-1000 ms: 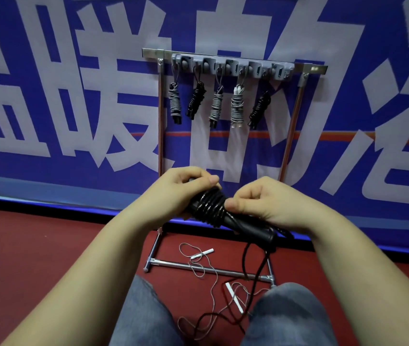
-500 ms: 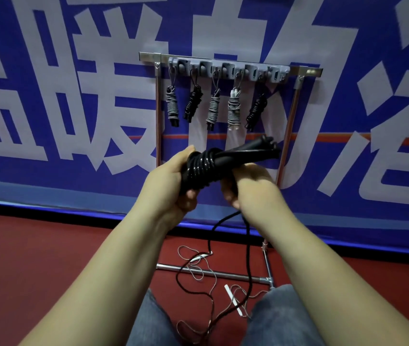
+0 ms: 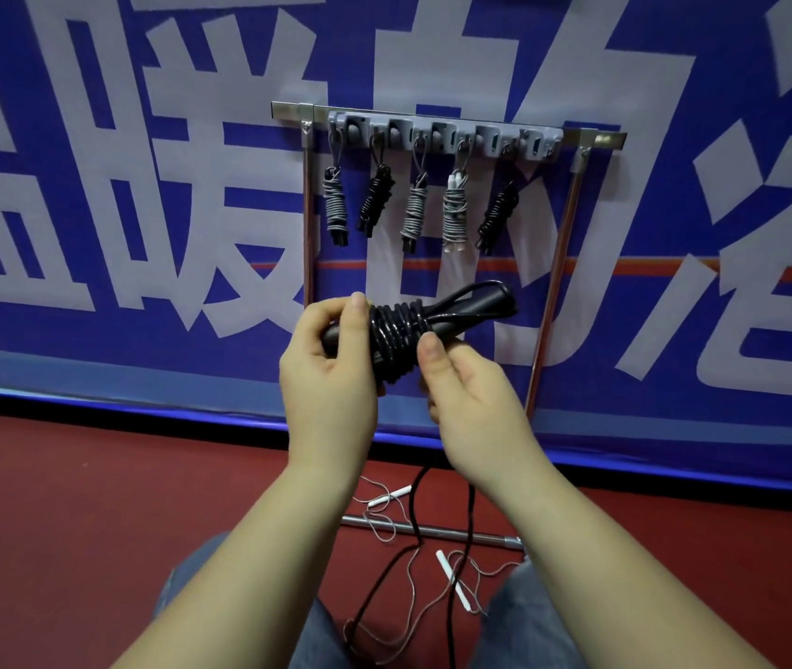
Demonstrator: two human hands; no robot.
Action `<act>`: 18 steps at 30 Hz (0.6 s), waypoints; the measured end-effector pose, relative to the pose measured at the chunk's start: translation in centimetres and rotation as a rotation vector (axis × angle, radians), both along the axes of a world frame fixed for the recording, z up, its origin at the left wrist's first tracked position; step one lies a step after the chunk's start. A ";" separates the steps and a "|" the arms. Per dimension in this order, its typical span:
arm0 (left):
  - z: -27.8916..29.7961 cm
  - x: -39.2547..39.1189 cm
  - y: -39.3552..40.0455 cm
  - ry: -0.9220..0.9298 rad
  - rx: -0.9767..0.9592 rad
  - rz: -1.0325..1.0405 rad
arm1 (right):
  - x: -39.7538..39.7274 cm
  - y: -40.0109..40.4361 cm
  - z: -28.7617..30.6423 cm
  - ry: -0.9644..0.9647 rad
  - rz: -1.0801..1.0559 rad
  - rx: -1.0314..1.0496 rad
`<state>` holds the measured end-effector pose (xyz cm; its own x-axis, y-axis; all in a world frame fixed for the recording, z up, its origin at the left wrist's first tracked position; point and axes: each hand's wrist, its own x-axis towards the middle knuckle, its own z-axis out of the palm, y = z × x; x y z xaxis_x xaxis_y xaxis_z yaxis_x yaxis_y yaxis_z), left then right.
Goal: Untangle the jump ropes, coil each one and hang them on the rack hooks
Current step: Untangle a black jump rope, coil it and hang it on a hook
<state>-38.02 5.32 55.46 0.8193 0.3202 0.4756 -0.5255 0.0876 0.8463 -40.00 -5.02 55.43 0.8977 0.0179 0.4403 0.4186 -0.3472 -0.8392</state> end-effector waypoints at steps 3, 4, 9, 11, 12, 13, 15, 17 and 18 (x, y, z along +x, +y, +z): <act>0.0 0.0 0.3 -0.028 0.044 -0.023 | 0.1 -0.1 -0.3 0.023 0.001 0.063; 0.2 0.2 0.7 0.014 0.058 -0.066 | 0.3 -0.2 -0.3 0.037 0.006 0.069; 1.9 1.0 3.4 0.380 0.216 -0.657 | 0.1 -2.0 0.5 0.117 0.047 0.035; 2.4 0.8 4.2 0.497 0.299 -0.846 | 0.0 -2.5 0.9 0.140 0.109 -0.006; 2.5 0.8 4.5 0.542 0.368 -0.899 | -0.1 -2.6 1.1 0.127 0.127 -0.059; 2.5 0.9 4.7 0.578 0.430 -0.934 | -0.3 -2.5 1.2 0.113 0.146 -0.121; 2.1 1.1 4.8 0.599 0.453 -0.984 | -0.7 -2.1 1.5 0.094 0.180 -0.193; 1.8 1.2 4.7 0.580 0.374 -1.027 | -0.9 -2.0 1.5 0.090 0.191 -0.207; 1.6 1.2 4.5 0.556 0.339 -1.036 | -0.9 -1.9 1.4 0.092 0.183 -0.221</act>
<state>-36.86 9.86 57.06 0.7313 -0.6764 -0.0878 0.1024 -0.0184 0.9946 -40.94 -6.95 56.86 0.9066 0.2695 0.3248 0.4168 -0.4514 -0.7890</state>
